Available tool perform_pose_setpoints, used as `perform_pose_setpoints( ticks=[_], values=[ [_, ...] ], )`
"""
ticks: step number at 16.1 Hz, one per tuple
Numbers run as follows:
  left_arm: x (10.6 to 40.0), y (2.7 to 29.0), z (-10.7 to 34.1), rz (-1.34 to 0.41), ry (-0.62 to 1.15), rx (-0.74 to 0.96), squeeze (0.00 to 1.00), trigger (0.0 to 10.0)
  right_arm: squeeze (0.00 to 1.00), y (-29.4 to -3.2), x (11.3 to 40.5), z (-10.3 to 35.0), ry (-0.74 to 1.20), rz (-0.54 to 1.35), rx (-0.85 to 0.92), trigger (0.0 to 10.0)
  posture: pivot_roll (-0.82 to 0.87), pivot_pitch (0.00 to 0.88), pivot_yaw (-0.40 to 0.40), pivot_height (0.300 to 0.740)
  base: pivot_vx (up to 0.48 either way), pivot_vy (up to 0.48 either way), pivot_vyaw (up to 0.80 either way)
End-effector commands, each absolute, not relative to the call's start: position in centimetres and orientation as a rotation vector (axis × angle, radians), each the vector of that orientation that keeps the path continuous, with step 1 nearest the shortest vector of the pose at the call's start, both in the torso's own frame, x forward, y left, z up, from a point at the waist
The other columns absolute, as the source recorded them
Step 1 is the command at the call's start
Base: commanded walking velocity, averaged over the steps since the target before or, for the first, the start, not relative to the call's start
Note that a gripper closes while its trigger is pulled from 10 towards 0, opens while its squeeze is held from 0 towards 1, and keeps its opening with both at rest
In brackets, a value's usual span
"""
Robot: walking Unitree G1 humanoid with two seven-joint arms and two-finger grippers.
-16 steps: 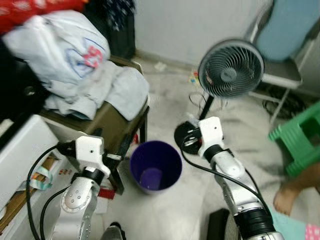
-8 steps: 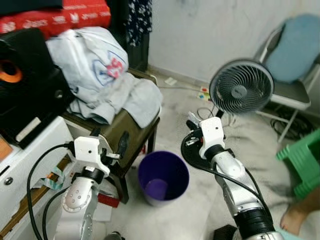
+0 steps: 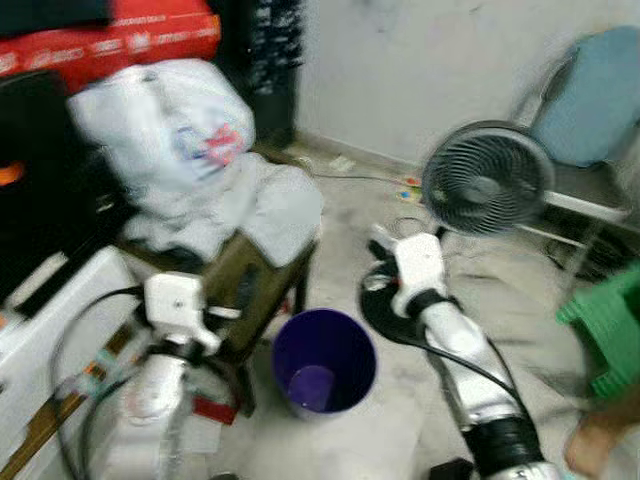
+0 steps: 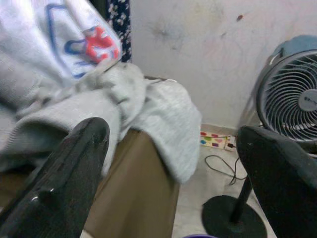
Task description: Clean up the room
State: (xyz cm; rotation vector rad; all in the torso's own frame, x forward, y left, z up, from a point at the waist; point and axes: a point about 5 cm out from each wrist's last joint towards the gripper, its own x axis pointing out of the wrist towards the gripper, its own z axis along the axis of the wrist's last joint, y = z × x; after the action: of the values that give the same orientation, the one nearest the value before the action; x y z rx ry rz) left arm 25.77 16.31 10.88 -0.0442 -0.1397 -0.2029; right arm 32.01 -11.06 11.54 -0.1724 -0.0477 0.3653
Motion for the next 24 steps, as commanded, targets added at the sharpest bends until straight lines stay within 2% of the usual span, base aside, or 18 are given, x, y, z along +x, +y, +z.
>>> perform_pose_setpoints(
  ticks=[1, 13, 17, 19, 20, 24],
  values=[
    [25.7, 15.4, 10.6, -0.227, -0.132, -0.055, 0.00, 10.0, 0.00, -12.3, 32.0, 11.3, -0.038, 0.334, -0.184, 10.0, 0.07, 0.077, -0.083, 0.740, 0.277, 0.000, 0.00],
    [25.7, 15.3, 10.4, -0.239, -0.124, -0.052, 0.00, 10.0, 0.00, -11.8, 31.8, 11.2, -0.039, 0.354, -0.187, 10.0, 0.07, 0.081, -0.079, 0.740, 0.303, 0.000, 0.00],
    [25.4, 15.2, 10.1, -0.239, -0.104, -0.040, 0.00, 10.0, 0.00, -12.0, 31.7, 11.1, -0.036, 0.345, -0.179, 10.0, 0.07, 0.090, -0.075, 0.740, 0.000, 0.000, 0.00],
    [25.0, 15.6, 10.2, -0.247, -0.110, -0.021, 0.00, 10.0, 0.00, -12.0, 31.5, 11.2, -0.047, 0.350, -0.187, 10.0, 0.07, 0.112, -0.070, 0.740, 0.000, 0.000, 0.00],
    [24.0, 16.5, 10.5, -0.288, -0.118, -0.006, 0.00, 10.0, 0.00, -12.0, 31.1, 11.1, -0.047, 0.360, -0.194, 10.0, 0.08, 0.150, -0.064, 0.740, 0.000, 0.000, 0.80],
    [21.7, 17.4, 11.0, -0.422, -0.097, -0.006, 0.00, 10.0, 0.00, -12.9, 30.7, 10.4, -0.019, 0.336, -0.195, 10.0, 0.10, 0.201, -0.044, 0.740, 0.000, 0.000, 0.80]
  ],
)
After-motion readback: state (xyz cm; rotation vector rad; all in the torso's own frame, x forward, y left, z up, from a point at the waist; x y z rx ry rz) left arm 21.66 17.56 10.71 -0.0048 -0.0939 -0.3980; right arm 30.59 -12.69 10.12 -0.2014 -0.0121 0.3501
